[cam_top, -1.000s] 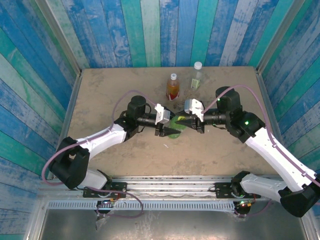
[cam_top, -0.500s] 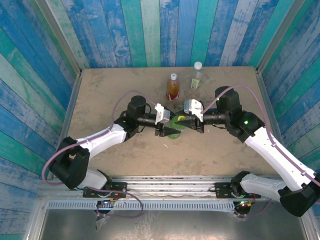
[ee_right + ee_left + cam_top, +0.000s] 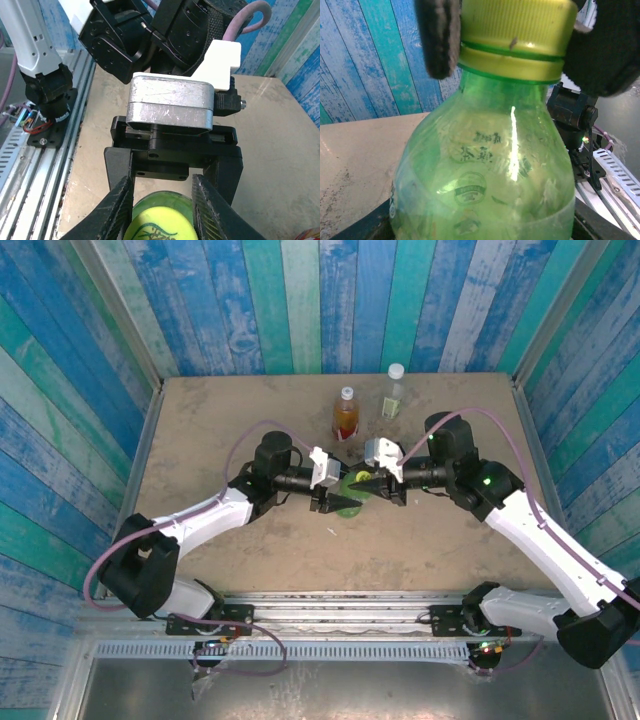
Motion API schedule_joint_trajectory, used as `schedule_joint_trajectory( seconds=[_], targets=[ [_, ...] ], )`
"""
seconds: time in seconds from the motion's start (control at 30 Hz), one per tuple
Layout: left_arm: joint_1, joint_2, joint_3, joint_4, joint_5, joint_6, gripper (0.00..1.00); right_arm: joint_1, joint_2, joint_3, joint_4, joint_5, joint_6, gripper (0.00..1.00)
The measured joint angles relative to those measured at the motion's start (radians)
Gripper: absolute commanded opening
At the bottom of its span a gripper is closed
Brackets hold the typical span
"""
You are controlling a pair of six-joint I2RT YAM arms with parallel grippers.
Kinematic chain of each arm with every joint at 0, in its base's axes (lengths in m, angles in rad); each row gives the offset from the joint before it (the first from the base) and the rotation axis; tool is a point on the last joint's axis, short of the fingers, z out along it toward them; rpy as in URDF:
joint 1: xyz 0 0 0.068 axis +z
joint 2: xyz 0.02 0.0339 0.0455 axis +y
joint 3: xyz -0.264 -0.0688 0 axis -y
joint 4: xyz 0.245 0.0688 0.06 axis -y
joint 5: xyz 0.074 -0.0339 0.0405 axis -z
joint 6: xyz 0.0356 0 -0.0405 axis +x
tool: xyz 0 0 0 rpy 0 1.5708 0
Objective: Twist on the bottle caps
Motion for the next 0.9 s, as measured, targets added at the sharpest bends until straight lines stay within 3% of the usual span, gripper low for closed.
schedule_joint_trajectory(
  seconds=[0.1,0.23,0.4,0.5,0.67,0.8,0.9],
  targets=[
    [0.0,0.0,0.0,-0.001,0.0,0.0,0.61,0.0,0.0,0.0,0.0,0.002,-0.001,0.28],
    [0.0,0.0,0.0,0.003,-0.009,-0.003,0.61,0.0,-0.002,0.0,0.003,0.006,0.007,0.2],
    [-0.001,-0.013,-0.023,0.093,-0.123,-0.042,0.61,-0.004,-0.012,-0.039,0.135,0.069,0.127,0.09],
    [-0.001,-0.017,-0.055,0.187,-0.262,-0.083,0.6,0.001,-0.019,-0.103,0.29,0.185,0.246,0.07],
    [-0.035,-0.005,-0.067,0.288,-0.509,-0.105,0.6,0.087,-0.021,-0.166,0.489,0.526,0.415,0.01],
    [-0.061,0.035,-0.051,0.372,-0.634,-0.13,0.6,0.162,0.002,-0.153,0.537,0.8,0.516,0.09],
    [-0.064,0.048,-0.048,0.387,-0.676,-0.15,0.6,0.179,0.039,-0.116,0.524,0.89,0.543,0.32]
  ],
)
